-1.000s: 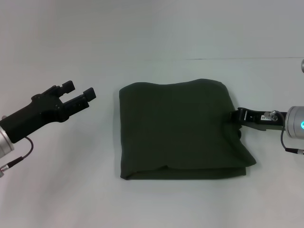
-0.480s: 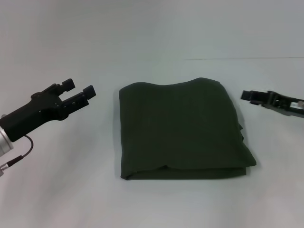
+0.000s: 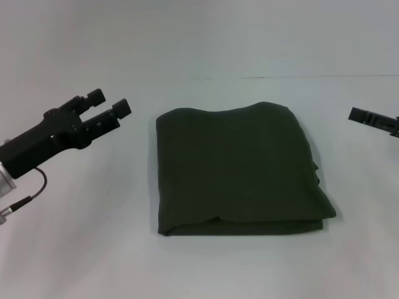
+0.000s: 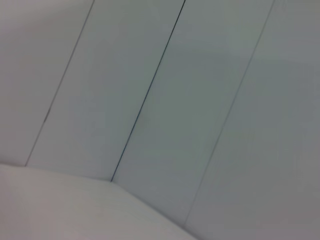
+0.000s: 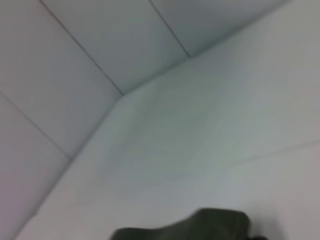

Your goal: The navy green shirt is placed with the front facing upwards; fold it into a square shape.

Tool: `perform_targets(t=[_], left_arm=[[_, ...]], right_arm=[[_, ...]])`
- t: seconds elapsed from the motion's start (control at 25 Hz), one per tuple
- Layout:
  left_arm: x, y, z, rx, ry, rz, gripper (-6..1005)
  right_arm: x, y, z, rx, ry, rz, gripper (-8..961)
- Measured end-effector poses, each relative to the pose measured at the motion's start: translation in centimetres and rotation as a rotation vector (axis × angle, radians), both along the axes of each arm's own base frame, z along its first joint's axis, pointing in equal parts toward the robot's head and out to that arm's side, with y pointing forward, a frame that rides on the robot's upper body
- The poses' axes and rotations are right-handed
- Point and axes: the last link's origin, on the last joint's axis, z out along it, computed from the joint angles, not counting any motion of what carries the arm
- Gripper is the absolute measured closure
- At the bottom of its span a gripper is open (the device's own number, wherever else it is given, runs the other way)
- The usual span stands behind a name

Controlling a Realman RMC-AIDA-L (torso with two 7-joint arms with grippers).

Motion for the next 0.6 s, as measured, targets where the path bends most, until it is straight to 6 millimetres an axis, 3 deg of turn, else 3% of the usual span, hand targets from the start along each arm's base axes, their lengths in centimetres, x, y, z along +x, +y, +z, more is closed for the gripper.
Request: perform_targets(t=[0.36, 0.6], left_arm=[[1.9, -0.5, 0.5, -0.017, -0.078, -0.101, 121], [2.8, -0.5, 0.0, -0.05, -0.05, -0.154, 123]], right_arm=[[-1.4, -1.2, 0.7, 0.01, -0.055, 0.238, 13], [-2.6, -0.9, -0.8, 0.003, -0.11, 0.342, 14]])
